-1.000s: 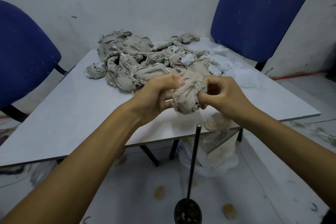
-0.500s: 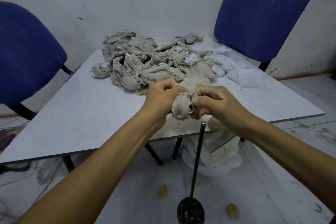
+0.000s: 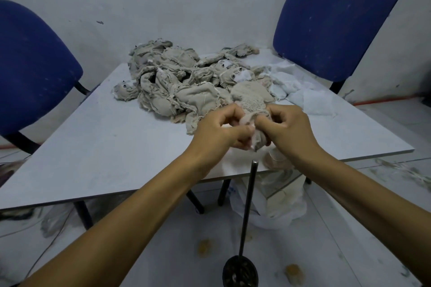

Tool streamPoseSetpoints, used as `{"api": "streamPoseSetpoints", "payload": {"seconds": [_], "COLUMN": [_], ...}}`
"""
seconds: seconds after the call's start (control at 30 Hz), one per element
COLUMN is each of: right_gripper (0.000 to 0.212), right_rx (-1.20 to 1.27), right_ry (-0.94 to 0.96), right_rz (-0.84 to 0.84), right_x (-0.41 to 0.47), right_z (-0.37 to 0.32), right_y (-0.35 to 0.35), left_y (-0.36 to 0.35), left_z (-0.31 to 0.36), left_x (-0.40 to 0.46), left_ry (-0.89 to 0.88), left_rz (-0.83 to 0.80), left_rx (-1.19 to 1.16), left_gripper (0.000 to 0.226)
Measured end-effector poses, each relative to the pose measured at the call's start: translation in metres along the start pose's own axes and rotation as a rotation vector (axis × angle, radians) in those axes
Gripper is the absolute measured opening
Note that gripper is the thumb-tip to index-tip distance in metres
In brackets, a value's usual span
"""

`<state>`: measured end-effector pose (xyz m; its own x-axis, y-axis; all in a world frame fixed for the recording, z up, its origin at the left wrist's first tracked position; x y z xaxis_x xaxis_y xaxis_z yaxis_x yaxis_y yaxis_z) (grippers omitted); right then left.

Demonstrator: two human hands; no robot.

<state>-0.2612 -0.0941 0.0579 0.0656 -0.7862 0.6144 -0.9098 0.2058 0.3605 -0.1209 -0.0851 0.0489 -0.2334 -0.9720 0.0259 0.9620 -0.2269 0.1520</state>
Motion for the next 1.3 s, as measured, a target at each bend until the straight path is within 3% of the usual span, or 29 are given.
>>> {"api": "streamPoseSetpoints", "payload": {"seconds": [0.1, 0.17, 0.23, 0.33, 0.43, 0.57, 0.63, 0.73, 0.8, 0.93, 1.07, 1.17, 1.3], "right_gripper": [0.036, 0.032, 0.026, 0.022, 0.024, 0.031, 0.035, 0.040, 0.043, 0.035, 0.024, 0.024, 0.030], "right_rx": [0.066, 0.130, 0.256, 0.427, 0.185, -0.137, -0.176, -0.165, -0.137, 0.136, 0.393, 0.420, 0.326], "right_ry": [-0.104, -0.158, -0.192, -0.183, -0.035, 0.134, 0.201, 0.250, 0.223, -0.011, -0.207, -0.191, -0.128], "right_rz": [0.049, 0.032, -0.034, -0.275, -0.424, -0.292, -0.217, -0.078, -0.012, -0.032, -0.203, -0.351, -0.284], "right_x": [-0.002, -0.001, 0.003, 0.001, -0.010, -0.008, -0.008, -0.010, -0.011, -0.012, -0.020, -0.027, -0.027], "right_z": [0.011, 0.012, 0.009, -0.006, -0.020, -0.035, -0.041, -0.044, -0.042, -0.022, -0.016, -0.025, -0.028], "right_y": [-0.007, -0.015, -0.025, -0.044, -0.045, -0.027, -0.017, 0.000, 0.008, -0.001, -0.021, -0.026, -0.026], "left_y": [0.000, 0.007, 0.019, 0.038, 0.043, 0.030, 0.023, 0.005, -0.002, 0.005, 0.016, 0.024, 0.024], "left_z": [0.008, 0.009, 0.007, -0.006, -0.020, -0.029, -0.023, -0.011, -0.009, -0.004, -0.004, -0.002, -0.011], "left_x": [-0.005, -0.004, 0.000, 0.007, 0.008, 0.006, 0.005, -0.003, -0.010, -0.021, -0.022, -0.019, -0.016], "left_ry": [-0.112, -0.116, -0.074, 0.046, 0.135, 0.195, 0.167, 0.106, 0.065, -0.092, -0.061, -0.036, 0.017], "left_rz": [0.063, 0.070, 0.083, 0.138, 0.213, 0.220, 0.138, -0.070, -0.132, -0.017, -0.022, 0.002, 0.076], "left_rx": [0.259, 0.254, 0.133, -0.127, -0.280, -0.324, -0.356, -0.399, -0.360, -0.070, -0.117, -0.200, -0.229], "left_gripper": [0.016, 0.017, 0.018, 0.032, 0.043, 0.034, 0.031, 0.006, 0.007, 0.013, 0.011, 0.014, 0.028]}}
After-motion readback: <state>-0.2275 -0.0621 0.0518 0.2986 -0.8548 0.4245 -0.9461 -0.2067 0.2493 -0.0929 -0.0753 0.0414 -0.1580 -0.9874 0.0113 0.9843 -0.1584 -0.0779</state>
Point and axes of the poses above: each hand's wrist, its own x-axis towards the middle knuckle, its own y-axis out of the back of the hand, z = x × y, the point moved 10 cm from there along x, towards the middle knuckle, and after that the axes turned 12 degrees about y, right-handed, at the moved point
